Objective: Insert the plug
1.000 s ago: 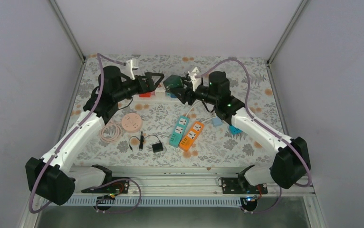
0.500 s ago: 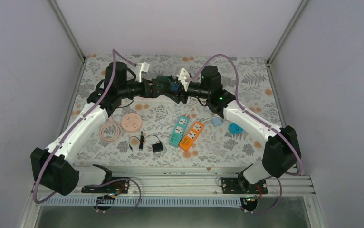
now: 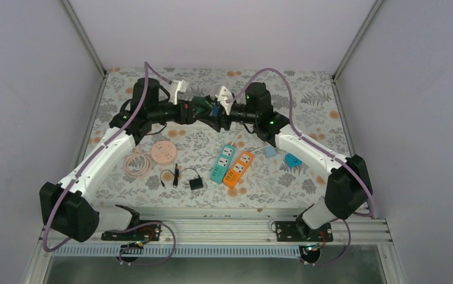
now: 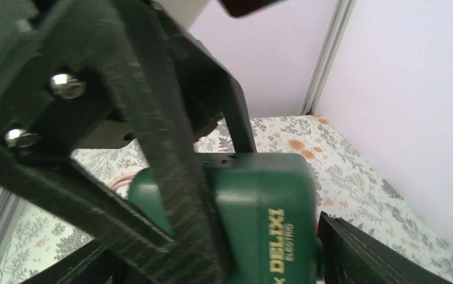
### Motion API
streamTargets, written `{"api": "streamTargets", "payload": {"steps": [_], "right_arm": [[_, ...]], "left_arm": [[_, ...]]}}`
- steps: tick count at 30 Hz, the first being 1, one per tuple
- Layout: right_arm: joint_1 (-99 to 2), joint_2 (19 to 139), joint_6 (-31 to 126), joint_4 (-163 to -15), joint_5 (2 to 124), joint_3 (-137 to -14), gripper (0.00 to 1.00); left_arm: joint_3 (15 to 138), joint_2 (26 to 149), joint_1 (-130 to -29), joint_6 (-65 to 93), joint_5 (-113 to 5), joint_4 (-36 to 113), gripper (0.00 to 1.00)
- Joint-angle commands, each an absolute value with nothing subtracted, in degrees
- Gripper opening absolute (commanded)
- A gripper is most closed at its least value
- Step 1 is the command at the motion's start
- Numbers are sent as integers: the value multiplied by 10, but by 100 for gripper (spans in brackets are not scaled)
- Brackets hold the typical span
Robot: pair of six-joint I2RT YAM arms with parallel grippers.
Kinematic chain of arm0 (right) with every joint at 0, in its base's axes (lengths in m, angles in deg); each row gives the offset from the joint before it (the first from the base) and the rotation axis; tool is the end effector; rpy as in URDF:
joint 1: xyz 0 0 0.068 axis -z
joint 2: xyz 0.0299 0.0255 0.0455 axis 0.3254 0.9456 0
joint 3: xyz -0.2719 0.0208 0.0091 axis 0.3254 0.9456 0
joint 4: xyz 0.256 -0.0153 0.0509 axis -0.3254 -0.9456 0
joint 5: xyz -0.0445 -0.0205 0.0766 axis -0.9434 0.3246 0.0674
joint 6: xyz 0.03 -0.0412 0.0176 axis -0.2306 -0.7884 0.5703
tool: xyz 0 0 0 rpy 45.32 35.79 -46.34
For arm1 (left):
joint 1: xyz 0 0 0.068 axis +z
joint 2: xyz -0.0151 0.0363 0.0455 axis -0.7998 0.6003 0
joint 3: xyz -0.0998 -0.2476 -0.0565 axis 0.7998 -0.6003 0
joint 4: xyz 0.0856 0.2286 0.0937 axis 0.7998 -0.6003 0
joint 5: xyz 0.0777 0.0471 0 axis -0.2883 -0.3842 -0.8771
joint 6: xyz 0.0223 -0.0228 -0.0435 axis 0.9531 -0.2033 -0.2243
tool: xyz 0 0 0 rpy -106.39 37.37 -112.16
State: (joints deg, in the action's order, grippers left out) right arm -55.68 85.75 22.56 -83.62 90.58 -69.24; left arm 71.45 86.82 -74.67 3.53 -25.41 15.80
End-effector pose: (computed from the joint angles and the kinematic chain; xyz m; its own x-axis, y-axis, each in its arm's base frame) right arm 0.2770 0.2322 0.3310 0.1076 -0.2359 -0.9658 -0.9518 0.2563 -0.1686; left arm 0.2620 -0.1265 0.3476 -0.7035 -0.0463 -0.7092 0.5610 0.5765 -0.5941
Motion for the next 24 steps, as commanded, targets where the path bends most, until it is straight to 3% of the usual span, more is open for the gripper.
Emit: {"api": "streamTargets", "payload": {"steps": [1,5,9,13,24], "right_arm": [[-557,846,289,-839,871,-715,84],[-557,817,343,-874,826,-707,96],[-555,763,414,-907,779,-685,97],[-546,738,483,-991,765,-739,100],[-542,796,661,-1090,776,-824,100]], "left_arm": [[688,836,-748,97,-263,243,50],[644,813,-748,147,-320,349,49],[619,821,-749,227,-335,457,47],[601,835,-755,355,-291,494,46],[540,824,-770,527,-260,561,46]]}}
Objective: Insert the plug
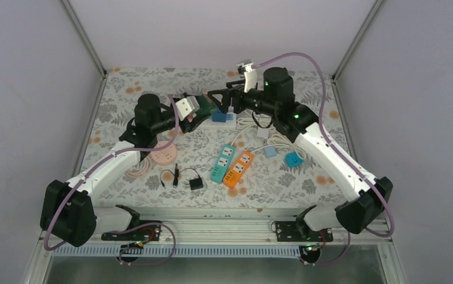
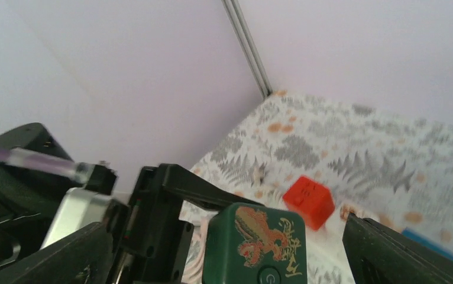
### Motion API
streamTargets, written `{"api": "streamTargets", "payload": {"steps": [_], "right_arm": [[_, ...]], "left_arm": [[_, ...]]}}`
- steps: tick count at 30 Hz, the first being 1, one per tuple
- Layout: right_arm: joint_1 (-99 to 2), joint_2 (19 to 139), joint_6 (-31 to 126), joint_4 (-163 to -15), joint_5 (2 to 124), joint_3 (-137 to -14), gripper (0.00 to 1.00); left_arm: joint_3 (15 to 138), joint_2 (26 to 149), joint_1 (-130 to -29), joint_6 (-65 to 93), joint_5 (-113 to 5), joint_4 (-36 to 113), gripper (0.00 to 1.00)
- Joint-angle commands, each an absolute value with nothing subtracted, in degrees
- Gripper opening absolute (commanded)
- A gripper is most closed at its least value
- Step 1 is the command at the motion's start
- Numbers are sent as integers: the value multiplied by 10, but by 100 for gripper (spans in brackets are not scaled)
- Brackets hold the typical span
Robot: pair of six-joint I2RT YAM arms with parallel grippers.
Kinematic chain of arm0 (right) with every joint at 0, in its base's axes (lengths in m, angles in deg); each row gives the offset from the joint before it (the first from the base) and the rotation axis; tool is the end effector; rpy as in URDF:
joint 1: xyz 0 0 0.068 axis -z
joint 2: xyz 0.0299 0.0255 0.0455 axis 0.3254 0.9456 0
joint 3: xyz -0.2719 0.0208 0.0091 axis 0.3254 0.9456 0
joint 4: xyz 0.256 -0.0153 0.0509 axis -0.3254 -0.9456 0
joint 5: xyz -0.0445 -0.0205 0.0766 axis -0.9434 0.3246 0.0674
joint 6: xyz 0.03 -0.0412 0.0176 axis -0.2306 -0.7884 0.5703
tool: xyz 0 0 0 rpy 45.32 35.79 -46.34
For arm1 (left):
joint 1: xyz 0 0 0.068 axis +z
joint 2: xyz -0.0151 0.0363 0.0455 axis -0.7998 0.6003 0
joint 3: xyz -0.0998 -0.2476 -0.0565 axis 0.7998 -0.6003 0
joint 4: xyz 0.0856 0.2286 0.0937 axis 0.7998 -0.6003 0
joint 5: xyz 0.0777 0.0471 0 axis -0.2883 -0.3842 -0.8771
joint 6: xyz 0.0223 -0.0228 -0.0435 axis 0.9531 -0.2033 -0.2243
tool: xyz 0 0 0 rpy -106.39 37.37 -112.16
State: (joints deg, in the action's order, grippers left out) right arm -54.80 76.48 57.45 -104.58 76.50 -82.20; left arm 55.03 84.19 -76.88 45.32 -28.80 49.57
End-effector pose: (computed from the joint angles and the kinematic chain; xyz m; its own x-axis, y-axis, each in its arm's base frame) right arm 0.2458 0.1934 0.4238 -0.4112 0.0345 -0.9109 -0.7462 0.5611 0.3582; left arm 0.2579 -0.1351 0.3171 0.1568 0.2383 -0.9585 0.8304 0.4935 0.2585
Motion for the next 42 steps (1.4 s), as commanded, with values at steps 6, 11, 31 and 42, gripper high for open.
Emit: {"api": "streamTargets", "payload": {"steps": [6,11,31,42], "right_arm": [[-542,815,676,-1067,866,-799,100],[-542,821,706,-1035,895,-788,100],[-542,869,737,-1013,921,-780,53],[-536,846,723,-984,847,-772,47]], "left_arm": [[523,809,-771,550,-259,566,46],[518,799,-771,553,-241,561,46],[514,786,-771,525,-216,553,55],[460,712,-771,470,-379,590,100]]}}
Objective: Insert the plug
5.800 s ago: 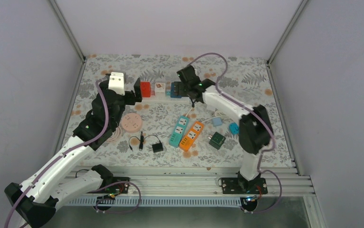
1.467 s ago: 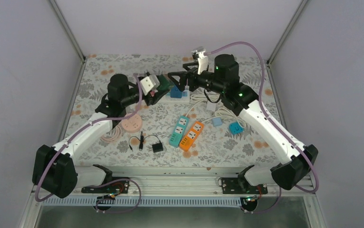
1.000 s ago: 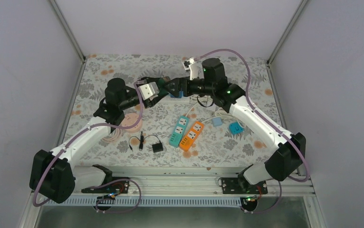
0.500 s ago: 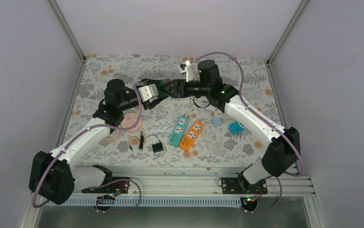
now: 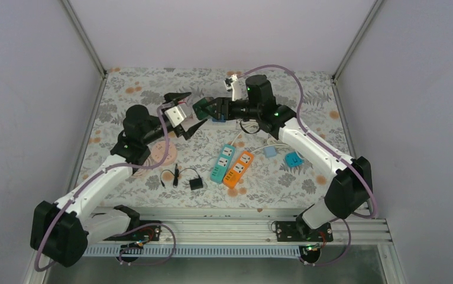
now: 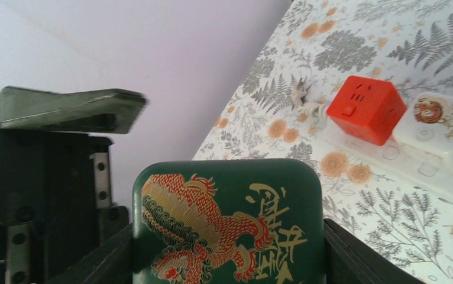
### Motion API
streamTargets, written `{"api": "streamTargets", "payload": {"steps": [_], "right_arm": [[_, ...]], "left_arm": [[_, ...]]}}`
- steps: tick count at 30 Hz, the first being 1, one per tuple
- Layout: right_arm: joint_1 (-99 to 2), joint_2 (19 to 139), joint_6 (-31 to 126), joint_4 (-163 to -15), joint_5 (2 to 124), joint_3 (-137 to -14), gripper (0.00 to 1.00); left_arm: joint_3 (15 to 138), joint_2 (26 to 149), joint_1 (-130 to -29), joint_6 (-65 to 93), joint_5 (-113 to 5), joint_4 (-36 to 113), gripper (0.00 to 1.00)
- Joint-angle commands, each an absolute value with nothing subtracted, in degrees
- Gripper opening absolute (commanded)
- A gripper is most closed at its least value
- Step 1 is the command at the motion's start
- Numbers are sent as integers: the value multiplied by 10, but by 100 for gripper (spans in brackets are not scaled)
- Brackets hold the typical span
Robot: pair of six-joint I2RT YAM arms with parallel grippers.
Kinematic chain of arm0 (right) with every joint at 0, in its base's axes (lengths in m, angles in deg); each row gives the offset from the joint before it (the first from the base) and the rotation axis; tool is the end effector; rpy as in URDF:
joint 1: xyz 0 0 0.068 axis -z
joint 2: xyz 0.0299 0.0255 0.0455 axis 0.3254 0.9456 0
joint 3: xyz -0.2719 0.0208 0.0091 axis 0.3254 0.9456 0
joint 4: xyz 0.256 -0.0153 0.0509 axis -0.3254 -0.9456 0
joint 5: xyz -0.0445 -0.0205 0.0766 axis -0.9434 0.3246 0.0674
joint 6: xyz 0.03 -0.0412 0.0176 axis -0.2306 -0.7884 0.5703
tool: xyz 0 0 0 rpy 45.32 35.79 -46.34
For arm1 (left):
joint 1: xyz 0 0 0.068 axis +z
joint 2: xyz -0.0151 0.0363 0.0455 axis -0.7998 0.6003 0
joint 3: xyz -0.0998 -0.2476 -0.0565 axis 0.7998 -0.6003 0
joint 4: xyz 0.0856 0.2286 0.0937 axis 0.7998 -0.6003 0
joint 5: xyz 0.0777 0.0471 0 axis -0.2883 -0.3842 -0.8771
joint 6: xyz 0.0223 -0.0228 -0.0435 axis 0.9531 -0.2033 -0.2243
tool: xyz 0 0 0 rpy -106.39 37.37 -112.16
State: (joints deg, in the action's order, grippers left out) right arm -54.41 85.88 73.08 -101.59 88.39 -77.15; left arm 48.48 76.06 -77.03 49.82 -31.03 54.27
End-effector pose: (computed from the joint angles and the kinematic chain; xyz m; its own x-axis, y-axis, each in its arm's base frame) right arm 0.2793 0.2227 0.3476 -0.7599 0.0094 -0.6500 -0.5747 0.4577 0.6784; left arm 0.2287 -0.1217 0.3212 0.3063 0.2477 -0.9191 0.7607 0.5168 0.3928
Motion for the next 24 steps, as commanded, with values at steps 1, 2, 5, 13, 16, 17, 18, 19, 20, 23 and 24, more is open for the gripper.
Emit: {"api": "streamTargets", "payload": {"steps": [1,2,5,13,16,17,18,19,20,23,24], "right_arm": [[-535,847,720,-984,843,-772,47],[-535,848,713,-983,838,-771,48],[-535,857,693,-980,825,-765,48],[-566,872,638,-977,773,-741,50],[-579,875,624,-970,764,-731,50],[-583,879,615,-970,760,-732,50],[-589,881,607,-972,751,-732,50],[-596,884,594,-973,743,-733,50],[-604,888,582,-974,731,-734,50],[-634,905,550,-986,681,-742,50],[-644,912,543,-994,668,-748,50]], "left_arm": [[453,697,-771,459,-400,598,100],[447,679,-771,443,-423,604,100],[449,628,-770,391,-504,591,100],[432,473,-769,315,-678,510,100],[422,417,-769,282,-688,453,100],[420,400,-769,269,-687,436,100],[417,380,-769,259,-685,423,100],[413,367,-769,251,-688,412,100],[408,355,-769,239,-698,403,100],[399,327,-769,203,-745,386,100],[397,321,-769,196,-759,384,100]]}}
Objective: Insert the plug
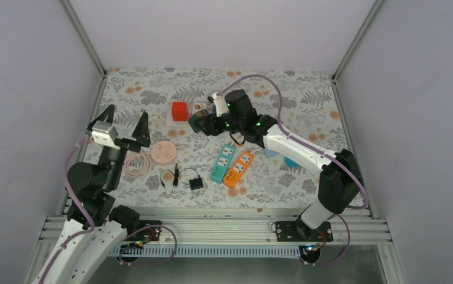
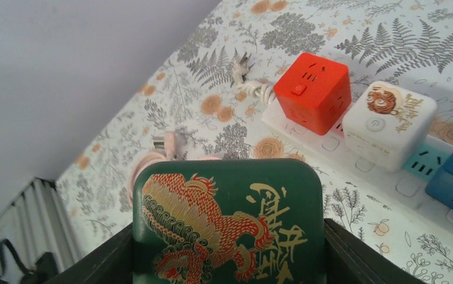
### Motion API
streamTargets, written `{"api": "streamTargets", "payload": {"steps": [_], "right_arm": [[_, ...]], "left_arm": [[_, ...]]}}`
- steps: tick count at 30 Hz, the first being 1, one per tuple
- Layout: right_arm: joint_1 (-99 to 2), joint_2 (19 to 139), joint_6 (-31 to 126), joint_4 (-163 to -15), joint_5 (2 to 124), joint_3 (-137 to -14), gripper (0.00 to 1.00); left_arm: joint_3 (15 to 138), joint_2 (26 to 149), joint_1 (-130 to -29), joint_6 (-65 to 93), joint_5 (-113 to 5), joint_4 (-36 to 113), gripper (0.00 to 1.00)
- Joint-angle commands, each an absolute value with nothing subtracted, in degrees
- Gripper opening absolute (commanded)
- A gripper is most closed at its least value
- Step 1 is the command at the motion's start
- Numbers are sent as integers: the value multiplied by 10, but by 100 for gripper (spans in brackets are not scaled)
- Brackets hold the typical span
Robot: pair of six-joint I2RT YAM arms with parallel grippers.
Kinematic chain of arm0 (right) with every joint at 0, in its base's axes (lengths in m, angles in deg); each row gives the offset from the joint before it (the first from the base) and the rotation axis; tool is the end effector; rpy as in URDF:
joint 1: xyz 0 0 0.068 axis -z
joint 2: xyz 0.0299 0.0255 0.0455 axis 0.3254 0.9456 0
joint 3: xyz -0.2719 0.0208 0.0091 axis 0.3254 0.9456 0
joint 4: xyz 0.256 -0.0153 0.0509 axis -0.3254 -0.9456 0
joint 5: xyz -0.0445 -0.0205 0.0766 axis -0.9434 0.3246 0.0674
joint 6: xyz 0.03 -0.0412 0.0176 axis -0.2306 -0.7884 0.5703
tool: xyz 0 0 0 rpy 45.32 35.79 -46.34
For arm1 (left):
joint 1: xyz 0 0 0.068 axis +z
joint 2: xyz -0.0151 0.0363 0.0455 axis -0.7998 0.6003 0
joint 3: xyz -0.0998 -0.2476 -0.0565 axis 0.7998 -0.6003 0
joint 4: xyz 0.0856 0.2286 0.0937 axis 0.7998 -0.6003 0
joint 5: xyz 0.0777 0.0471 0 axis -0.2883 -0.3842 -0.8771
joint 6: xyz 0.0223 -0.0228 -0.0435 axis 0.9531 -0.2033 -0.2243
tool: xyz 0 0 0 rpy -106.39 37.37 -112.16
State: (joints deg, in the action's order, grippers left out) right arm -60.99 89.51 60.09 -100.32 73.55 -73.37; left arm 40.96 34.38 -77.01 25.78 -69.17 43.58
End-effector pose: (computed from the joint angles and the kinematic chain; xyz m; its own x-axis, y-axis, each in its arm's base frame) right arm 0.2684 0.2569 0.3032 -0.6321 -0.1450 -0.7612 -0.6653 0.6051 0.4372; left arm 0.0921 -0.0361 0.3724 0.3351 -0.1458 -0.9308 0.2975 0.9538 -0.0423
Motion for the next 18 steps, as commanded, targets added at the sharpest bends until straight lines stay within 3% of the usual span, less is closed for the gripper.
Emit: {"api": "streamTargets", "payload": {"steps": [1,6,18], "right_arm": [[-654,919,537,-1002,659,-754,50],[-702,982,494,-1026,628,-809,50],[-762,1220,479,-1130,577,-1089,49]], "left_arm": [[396,315,-769,190,-772,384,100],[419,304,-769,180,-783,343,100],[423,260,-769,173,-860,295,100]]}}
